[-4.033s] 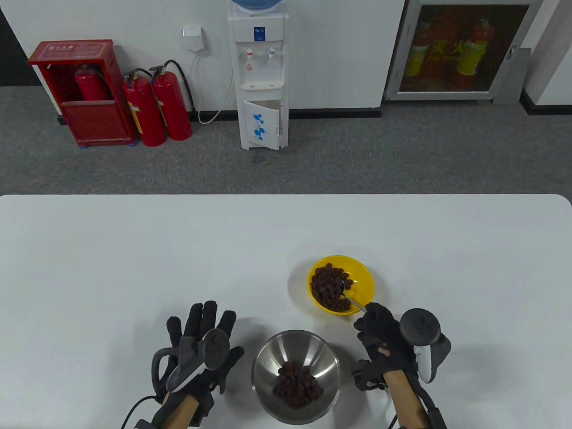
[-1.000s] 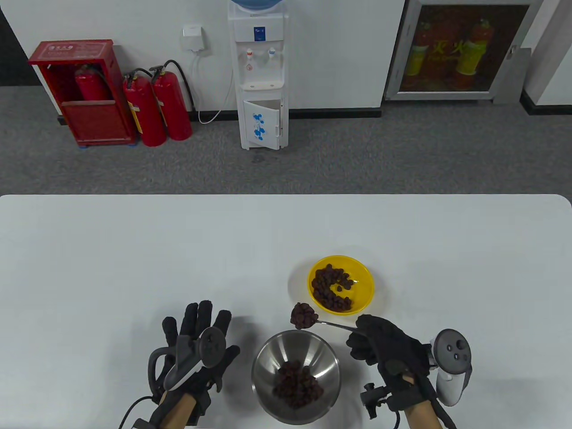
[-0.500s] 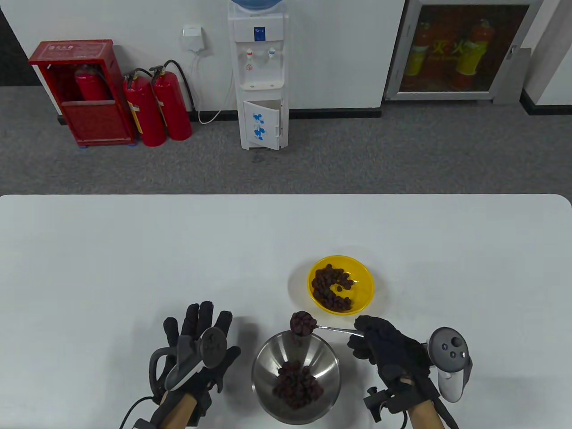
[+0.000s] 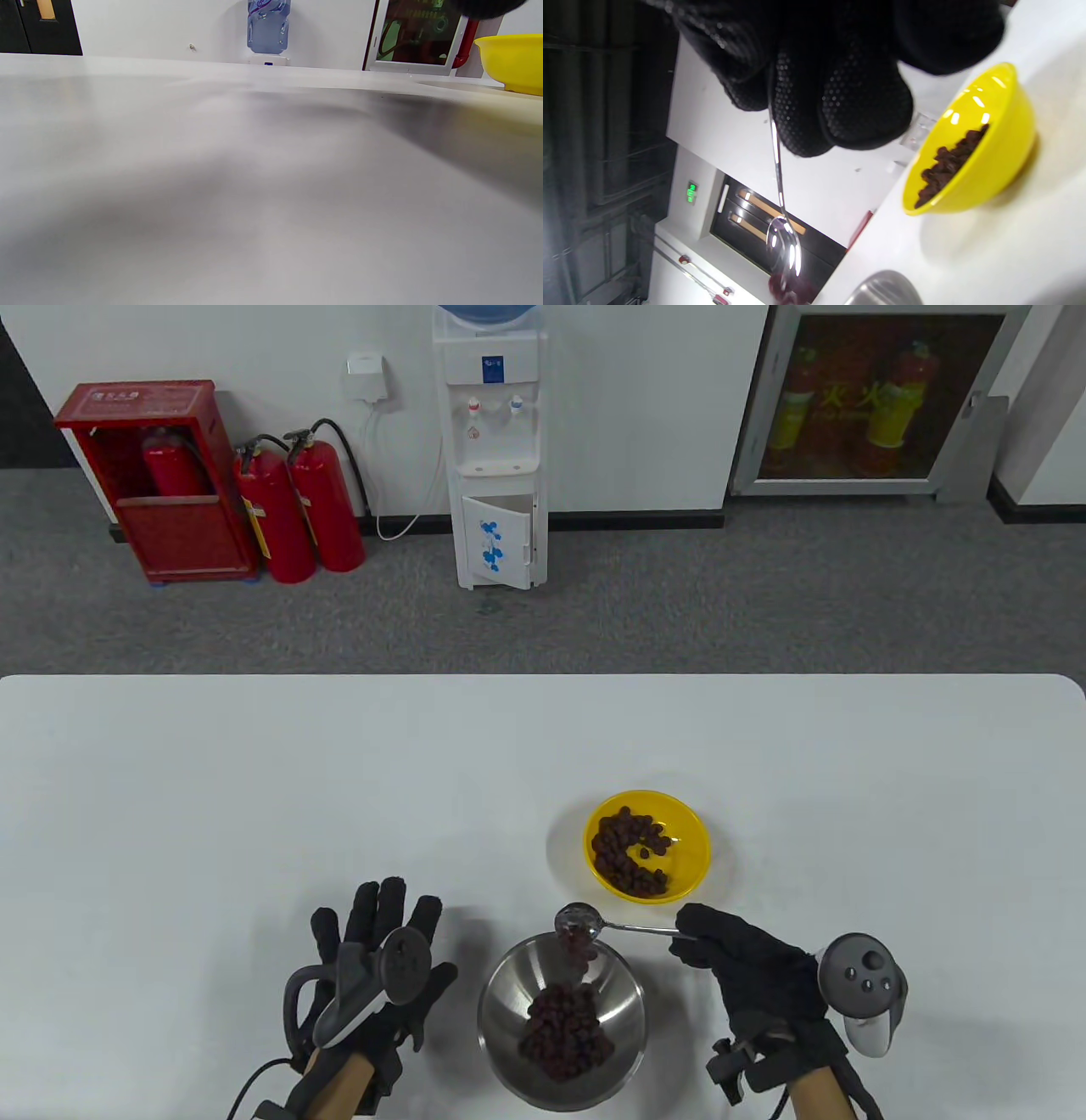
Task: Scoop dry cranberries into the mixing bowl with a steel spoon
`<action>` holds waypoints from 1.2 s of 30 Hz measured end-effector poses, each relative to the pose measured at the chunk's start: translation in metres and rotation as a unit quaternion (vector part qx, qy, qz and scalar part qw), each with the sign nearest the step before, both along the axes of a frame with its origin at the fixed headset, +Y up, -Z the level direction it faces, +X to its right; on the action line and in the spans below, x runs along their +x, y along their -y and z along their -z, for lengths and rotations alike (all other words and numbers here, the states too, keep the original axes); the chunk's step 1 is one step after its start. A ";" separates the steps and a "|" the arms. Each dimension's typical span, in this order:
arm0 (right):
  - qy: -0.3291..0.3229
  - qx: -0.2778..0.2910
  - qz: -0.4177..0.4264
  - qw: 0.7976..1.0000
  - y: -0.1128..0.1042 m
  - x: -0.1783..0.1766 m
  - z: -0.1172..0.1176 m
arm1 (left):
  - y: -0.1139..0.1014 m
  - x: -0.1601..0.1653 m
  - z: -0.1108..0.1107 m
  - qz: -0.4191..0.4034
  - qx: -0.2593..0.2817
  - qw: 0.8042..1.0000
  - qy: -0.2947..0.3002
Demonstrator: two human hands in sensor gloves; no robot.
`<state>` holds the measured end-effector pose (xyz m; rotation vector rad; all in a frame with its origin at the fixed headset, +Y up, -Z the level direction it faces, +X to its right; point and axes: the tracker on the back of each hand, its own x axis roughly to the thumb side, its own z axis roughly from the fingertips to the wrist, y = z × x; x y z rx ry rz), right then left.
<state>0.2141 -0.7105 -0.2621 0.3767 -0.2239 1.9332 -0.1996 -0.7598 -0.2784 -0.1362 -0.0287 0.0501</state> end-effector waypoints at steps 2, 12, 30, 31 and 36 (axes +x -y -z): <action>-0.001 0.022 0.005 1.000 -0.002 -0.001 -0.002 | 0.000 0.000 0.000 0.000 0.000 1.000 0.000; 0.010 0.047 -0.013 0.999 0.001 -0.007 -0.003 | 0.000 0.000 0.000 0.000 0.001 1.000 0.000; 0.342 0.011 -0.243 0.908 0.016 0.005 0.045 | 0.002 -0.003 0.001 -0.013 -0.005 1.000 -0.004; 0.342 0.015 -0.253 0.905 0.017 0.004 0.045 | 0.002 -0.003 0.001 -0.013 -0.006 1.000 -0.005; 0.338 0.017 -0.298 0.893 0.023 -0.001 0.044 | 0.001 -0.003 0.001 -0.011 -0.006 1.000 -0.005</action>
